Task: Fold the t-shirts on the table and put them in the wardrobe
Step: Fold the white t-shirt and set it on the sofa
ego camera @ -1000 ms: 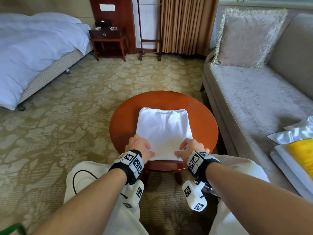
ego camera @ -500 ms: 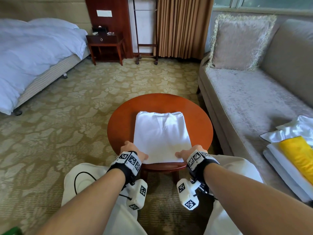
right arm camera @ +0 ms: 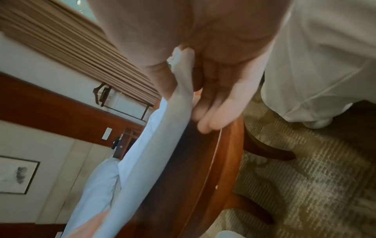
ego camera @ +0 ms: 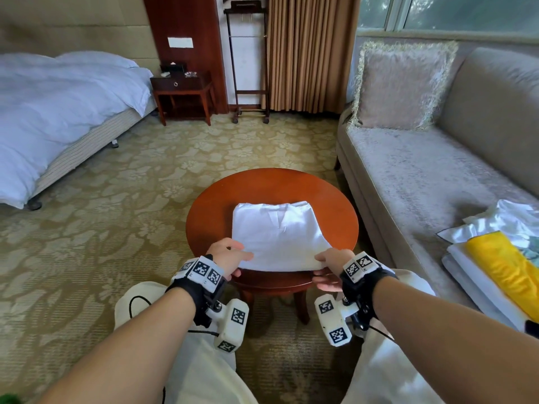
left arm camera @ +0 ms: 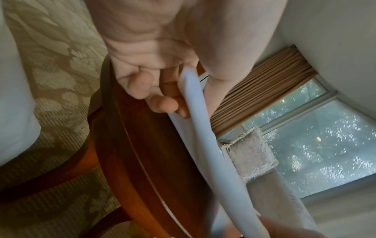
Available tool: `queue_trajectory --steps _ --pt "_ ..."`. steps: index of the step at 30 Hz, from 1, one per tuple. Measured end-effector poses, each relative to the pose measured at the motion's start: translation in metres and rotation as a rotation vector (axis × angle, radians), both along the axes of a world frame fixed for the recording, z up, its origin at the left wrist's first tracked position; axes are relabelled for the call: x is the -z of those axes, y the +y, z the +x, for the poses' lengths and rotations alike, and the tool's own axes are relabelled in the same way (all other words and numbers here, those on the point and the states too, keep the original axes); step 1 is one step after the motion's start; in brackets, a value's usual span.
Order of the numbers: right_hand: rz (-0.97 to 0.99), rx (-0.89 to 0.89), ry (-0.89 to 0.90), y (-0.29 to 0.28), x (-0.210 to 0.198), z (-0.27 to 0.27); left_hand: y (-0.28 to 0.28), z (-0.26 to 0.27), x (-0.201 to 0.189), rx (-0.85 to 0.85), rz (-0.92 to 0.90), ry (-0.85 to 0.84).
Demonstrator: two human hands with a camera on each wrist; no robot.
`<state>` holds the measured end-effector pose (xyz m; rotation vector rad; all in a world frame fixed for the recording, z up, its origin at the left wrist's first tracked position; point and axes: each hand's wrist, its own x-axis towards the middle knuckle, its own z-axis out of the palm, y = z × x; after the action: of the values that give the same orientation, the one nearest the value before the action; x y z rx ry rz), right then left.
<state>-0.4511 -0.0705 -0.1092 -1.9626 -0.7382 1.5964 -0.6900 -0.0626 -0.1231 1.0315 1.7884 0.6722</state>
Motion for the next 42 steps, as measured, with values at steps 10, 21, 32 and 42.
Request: queue_trajectory --steps 10,21,32,42 --pt "0.235 -0.025 0.009 0.003 -0.036 0.012 -0.009 -0.007 -0.033 -0.053 0.146 -0.409" --pt "0.344 -0.211 0.125 0.018 -0.044 0.025 0.01 -0.021 -0.029 0.005 0.295 -0.132" --pt "0.409 -0.238 -0.283 0.069 -0.023 0.023 0.053 -0.031 -0.006 0.09 0.388 0.053" --pt "0.284 -0.243 -0.394 0.121 0.016 0.008 0.104 -0.033 0.025 0.089 0.282 0.252"
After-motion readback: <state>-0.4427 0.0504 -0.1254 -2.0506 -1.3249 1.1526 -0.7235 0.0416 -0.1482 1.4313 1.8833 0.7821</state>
